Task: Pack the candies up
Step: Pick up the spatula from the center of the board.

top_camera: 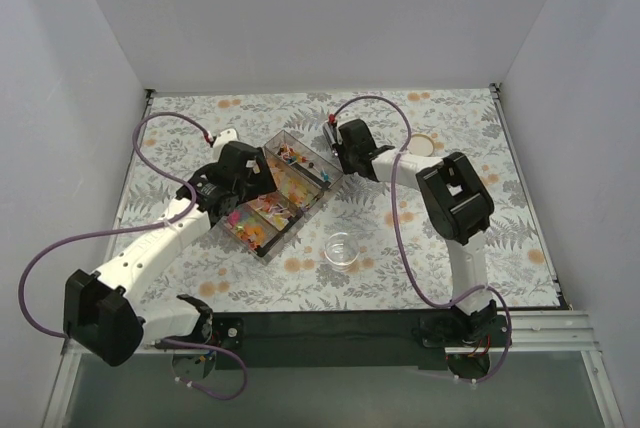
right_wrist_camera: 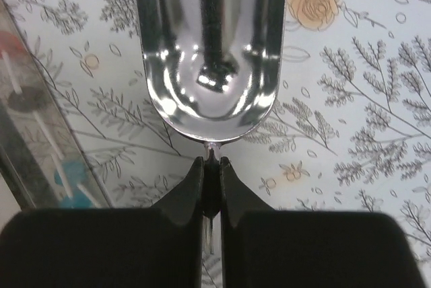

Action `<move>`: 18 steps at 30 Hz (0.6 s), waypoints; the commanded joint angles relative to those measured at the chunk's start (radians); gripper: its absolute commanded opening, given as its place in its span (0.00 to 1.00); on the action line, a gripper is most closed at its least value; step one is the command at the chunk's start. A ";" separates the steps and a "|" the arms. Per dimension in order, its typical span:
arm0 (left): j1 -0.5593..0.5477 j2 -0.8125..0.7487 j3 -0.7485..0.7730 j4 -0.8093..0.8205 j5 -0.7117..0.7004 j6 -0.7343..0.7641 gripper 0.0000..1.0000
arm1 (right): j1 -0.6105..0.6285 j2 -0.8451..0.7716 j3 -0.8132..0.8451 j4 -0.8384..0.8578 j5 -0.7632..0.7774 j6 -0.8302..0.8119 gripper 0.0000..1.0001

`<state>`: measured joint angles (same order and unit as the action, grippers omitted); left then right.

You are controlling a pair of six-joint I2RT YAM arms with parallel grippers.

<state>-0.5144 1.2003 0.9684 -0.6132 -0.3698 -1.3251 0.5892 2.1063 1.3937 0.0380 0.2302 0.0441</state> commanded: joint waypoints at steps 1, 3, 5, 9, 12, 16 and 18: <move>-0.003 0.024 0.091 0.018 0.017 0.003 0.83 | -0.005 -0.109 -0.057 -0.009 0.011 -0.093 0.01; -0.003 0.050 0.134 0.003 0.029 0.003 0.83 | -0.005 -0.199 -0.108 -0.012 0.023 -0.141 0.01; -0.001 0.102 0.211 -0.016 0.057 0.000 0.83 | -0.005 -0.291 -0.143 -0.036 0.023 -0.167 0.01; -0.001 0.186 0.340 -0.023 0.144 0.000 0.83 | -0.003 -0.432 -0.176 -0.156 -0.058 -0.219 0.01; -0.001 0.257 0.432 -0.022 0.227 -0.008 0.83 | 0.001 -0.549 -0.222 -0.239 -0.121 -0.239 0.01; -0.003 0.320 0.510 0.012 0.351 -0.017 0.83 | 0.020 -0.681 -0.272 -0.317 -0.201 -0.239 0.01; -0.003 0.340 0.536 0.030 0.406 -0.031 0.83 | 0.032 -0.738 -0.288 -0.357 -0.222 -0.227 0.01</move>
<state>-0.5144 1.5341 1.4494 -0.6048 -0.1116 -1.3354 0.6003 1.4250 1.1419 -0.2207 0.0895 -0.1684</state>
